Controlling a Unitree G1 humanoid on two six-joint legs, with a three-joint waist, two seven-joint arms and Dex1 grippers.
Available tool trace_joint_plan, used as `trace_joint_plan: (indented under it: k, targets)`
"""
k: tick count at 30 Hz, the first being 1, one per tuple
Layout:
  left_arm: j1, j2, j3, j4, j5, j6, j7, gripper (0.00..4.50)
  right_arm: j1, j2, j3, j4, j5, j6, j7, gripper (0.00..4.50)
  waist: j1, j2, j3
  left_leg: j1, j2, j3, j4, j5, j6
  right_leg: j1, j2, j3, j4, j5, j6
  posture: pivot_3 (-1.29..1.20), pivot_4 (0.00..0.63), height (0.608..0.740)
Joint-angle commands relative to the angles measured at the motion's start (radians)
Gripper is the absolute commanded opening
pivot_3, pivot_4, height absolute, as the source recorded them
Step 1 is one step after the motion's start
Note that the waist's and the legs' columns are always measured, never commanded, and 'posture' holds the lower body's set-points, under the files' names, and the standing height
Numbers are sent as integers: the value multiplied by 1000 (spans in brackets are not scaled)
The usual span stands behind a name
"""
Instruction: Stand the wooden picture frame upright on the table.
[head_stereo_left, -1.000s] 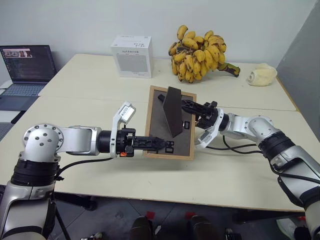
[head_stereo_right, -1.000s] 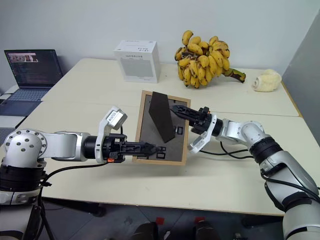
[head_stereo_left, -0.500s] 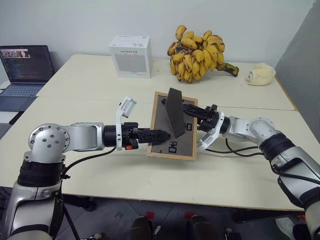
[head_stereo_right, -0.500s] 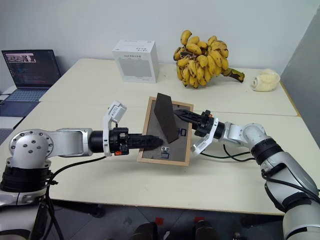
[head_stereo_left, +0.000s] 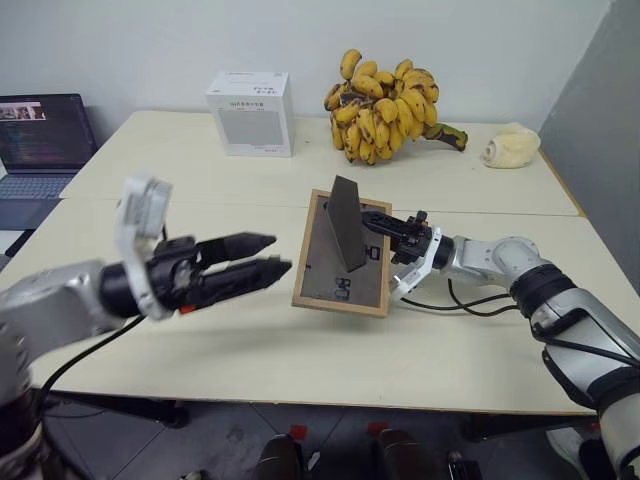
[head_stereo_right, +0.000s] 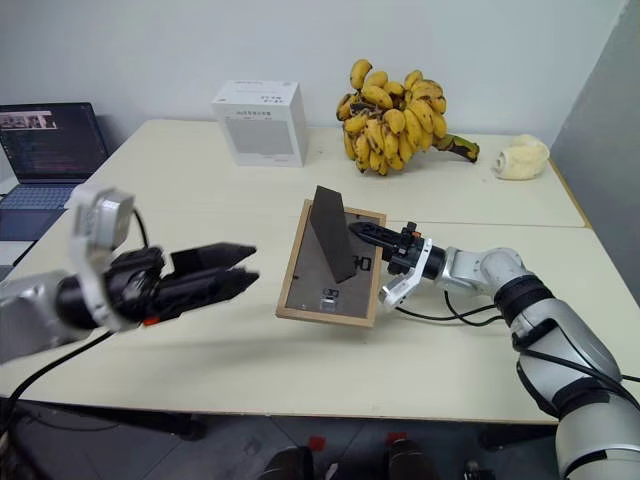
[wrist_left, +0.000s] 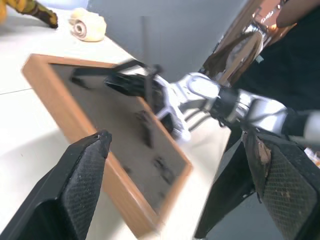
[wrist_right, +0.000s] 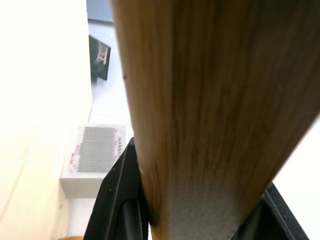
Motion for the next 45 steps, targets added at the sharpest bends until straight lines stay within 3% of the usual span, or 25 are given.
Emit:
trace_joint_plan:
  k: [1,3,6,8,11,12,14,18,21,29,37,39,45]
  targets:
    - [118,8,129,-124,-12,-69,28,4469,-57,28,-30,77,95,-44,30,1312,2,0,0,0,0,0,0,0,0,0,0,0,0,1,-1,0,150,740]
    - [203,-21,178,-170,21,-109,69,4469,-67,70,-88,172,221,-93,151,1312,3,-1,0,1,0,-1,0,0,0,1,0,-1,1,1,-1,0,150,740]
    - [286,-69,208,-231,154,-192,151,4469,-57,160,-232,306,538,-162,537,1312,1,-4,2,6,0,0,-1,0,0,7,0,0,-1,1,-2,0,150,740]
    - [323,-95,221,-248,186,-232,200,4469,-29,233,-343,325,786,-122,888,1312,0,-6,4,12,1,-1,-2,0,0,14,1,-2,-2,1,-3,0,150,740]
    - [388,-133,254,-281,226,-286,250,4469,47,351,-506,163,1227,202,1490,1312,1,-8,5,19,4,-2,-3,0,0,22,2,-3,-6,1,-3,0,150,740]
    - [408,-141,259,-289,231,-301,260,4469,73,374,-533,88,1327,324,1627,1312,2,-8,5,21,4,-2,-4,-1,0,25,2,-4,-7,1,-3,0,150,740]
    - [437,-147,261,-303,233,-327,268,4469,116,386,-553,-35,1423,480,1757,1312,6,-7,6,21,4,-2,-5,-1,0,25,2,-4,-8,1,-3,0,150,740]
    - [475,-143,260,-307,239,-368,285,4469,201,397,-540,-258,1551,849,1903,1312,20,-5,8,20,3,-2,-5,-1,0,23,2,-3,-8,0,-3,0,150,740]
    - [478,-128,253,-297,226,-392,298,4469,264,396,-519,-355,1575,998,1932,1312,25,-5,8,20,4,-1,-6,-1,0,21,3,-3,-9,-1,-5,0,150,740]
    - [486,-78,247,-291,195,-418,308,4469,404,420,-462,-395,1499,1022,1925,1312,26,-5,8,18,5,1,-9,-1,-1,19,3,-2,-15,-1,-5,0,150,740]
    - [454,-29,233,-266,158,-428,318,4469,426,444,-461,-342,1459,1002,1915,1312,26,-5,8,16,5,1,-10,-1,-1,18,4,-2,-17,-1,-5,0,150,740]
    - [451,-24,230,-262,155,-428,320,4500,421,447,-467,-331,1459,1006,1909,2032,26,-5,8,16,5,1,-10,-1,-1,18,4,-1,-17,-1,-4,0,150,740]
    - [450,-21,213,-276,162,-433,313,4500,410,446,-469,-315,1428,979,1882,3436,26,-5,8,14,5,1,-11,-1,-1,16,4,-2,-18,-1,-5,0,150,740]
